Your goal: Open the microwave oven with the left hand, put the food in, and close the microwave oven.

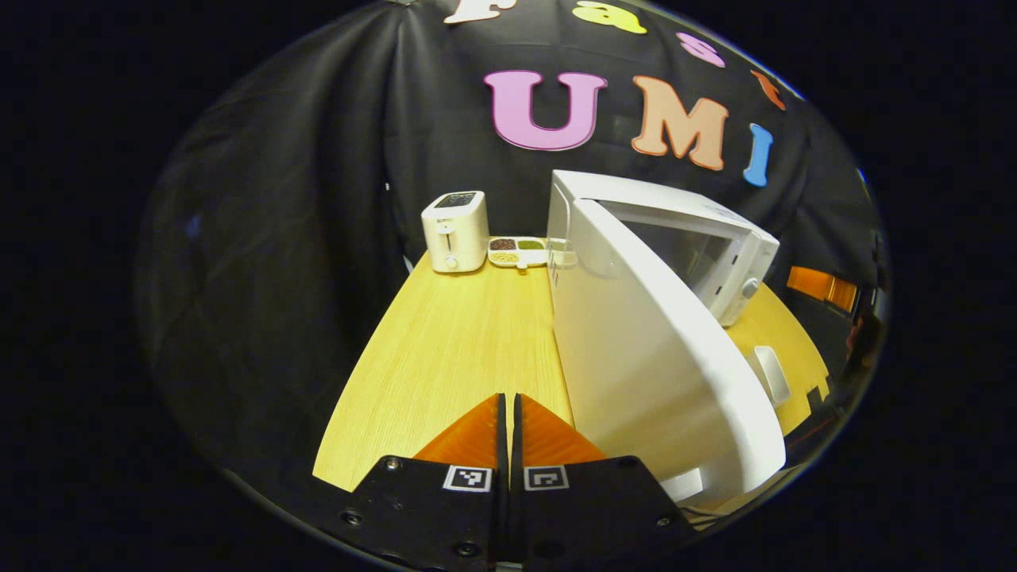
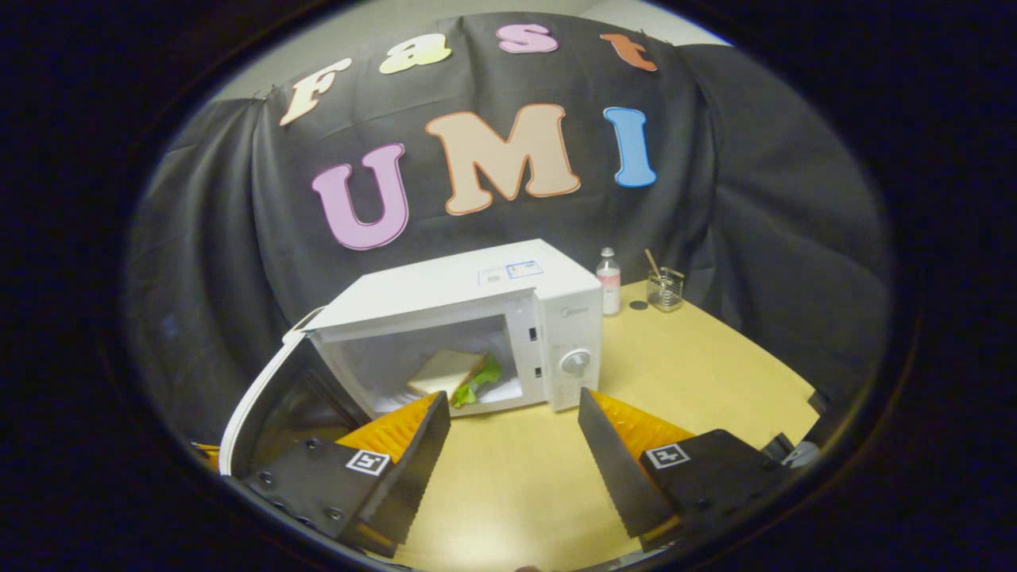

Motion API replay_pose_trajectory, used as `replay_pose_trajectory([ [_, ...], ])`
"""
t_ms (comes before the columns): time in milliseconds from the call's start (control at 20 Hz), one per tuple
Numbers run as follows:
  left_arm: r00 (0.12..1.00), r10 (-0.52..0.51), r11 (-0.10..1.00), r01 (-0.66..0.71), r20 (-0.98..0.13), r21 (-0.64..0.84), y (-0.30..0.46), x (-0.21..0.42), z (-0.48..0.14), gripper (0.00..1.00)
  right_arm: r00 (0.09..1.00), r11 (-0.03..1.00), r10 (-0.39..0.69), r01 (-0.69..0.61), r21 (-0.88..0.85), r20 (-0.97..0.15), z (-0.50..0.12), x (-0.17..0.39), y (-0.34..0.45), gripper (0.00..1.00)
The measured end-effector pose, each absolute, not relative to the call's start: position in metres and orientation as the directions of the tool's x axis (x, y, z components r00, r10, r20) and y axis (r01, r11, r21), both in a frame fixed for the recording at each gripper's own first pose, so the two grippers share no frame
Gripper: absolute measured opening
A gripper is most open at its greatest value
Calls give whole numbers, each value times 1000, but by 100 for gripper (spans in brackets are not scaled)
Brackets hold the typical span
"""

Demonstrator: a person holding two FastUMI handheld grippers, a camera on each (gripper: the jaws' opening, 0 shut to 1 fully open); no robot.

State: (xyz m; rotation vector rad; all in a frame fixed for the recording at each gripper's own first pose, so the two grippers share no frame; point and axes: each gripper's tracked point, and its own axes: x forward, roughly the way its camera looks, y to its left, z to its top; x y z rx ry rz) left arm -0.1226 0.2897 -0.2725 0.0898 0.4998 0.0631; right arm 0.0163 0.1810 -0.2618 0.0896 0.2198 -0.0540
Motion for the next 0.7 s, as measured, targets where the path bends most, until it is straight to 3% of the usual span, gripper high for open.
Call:
replay_pose_trajectory([
  [200, 876, 79, 992, -22, -476, 123, 280, -117, -270, 1, 974, 989, -105, 123, 77, -203, -257, 6, 150, 100],
  [700, 872, 123, 992, -89, -473, 93, 254, -112, -266, 1, 968, 987, -125, 143, 72, -219, -254, 6, 97, 100],
])
